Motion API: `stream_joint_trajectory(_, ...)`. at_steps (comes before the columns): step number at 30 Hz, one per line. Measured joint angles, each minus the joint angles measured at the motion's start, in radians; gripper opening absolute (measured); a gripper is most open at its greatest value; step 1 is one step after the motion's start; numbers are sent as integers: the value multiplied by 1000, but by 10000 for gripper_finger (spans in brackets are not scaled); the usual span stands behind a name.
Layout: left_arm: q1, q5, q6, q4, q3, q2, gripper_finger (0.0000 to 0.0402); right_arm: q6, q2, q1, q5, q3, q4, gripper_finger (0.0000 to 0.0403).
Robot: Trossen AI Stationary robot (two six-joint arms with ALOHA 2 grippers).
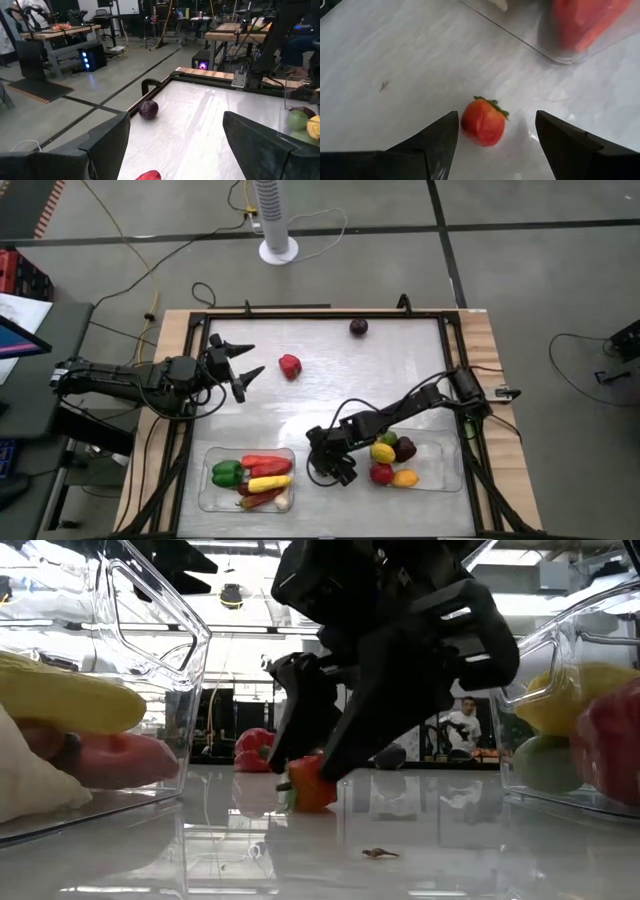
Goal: Sort produce into baskets
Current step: Put the orange tomato into the right transparent bin
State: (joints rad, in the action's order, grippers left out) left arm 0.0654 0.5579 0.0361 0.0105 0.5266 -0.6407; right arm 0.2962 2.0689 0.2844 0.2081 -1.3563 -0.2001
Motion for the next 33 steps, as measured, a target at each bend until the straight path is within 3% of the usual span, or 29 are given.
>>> stream_joint_trajectory(10, 0, 6, -12, 0, 0, 0, 306, -6, 27, -5, 3, 1, 4, 257)
stream_joint_trajectory(22, 0, 6, -7, 6, 0, 0, 306, -4, 30, -7, 3, -3, -7, 139)
stream_joint_trajectory(27, 0, 6, -9, 6, 0, 0, 306, 43, 31, -15, -54, -109, -170, 126)
stream_joint_trajectory(33, 0, 6, -5, 9, 0, 0, 306, 79, 30, -18, -187, -329, -490, 131)
